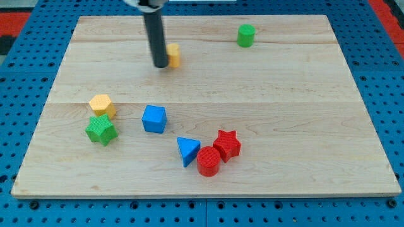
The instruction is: Slightly move the green circle to the top right of the board
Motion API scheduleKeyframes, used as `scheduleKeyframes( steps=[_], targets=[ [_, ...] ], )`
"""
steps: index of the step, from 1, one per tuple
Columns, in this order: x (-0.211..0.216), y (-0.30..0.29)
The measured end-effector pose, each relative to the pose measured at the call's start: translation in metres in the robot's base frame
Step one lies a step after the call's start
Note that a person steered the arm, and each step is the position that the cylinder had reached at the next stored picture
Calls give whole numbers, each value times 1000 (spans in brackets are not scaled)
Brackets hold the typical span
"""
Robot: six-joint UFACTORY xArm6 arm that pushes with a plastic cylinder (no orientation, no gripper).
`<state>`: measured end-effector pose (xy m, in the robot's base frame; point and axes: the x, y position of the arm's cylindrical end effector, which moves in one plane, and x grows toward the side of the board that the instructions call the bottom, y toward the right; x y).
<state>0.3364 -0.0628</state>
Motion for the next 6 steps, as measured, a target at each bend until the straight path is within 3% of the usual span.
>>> scheduleKeyframes(
  steps=[1, 2, 3, 5, 6],
  targets=[
    [-13, 65],
    [-18, 74],
    [-50, 84],
    [-70, 176],
    [-46, 154]
  ],
)
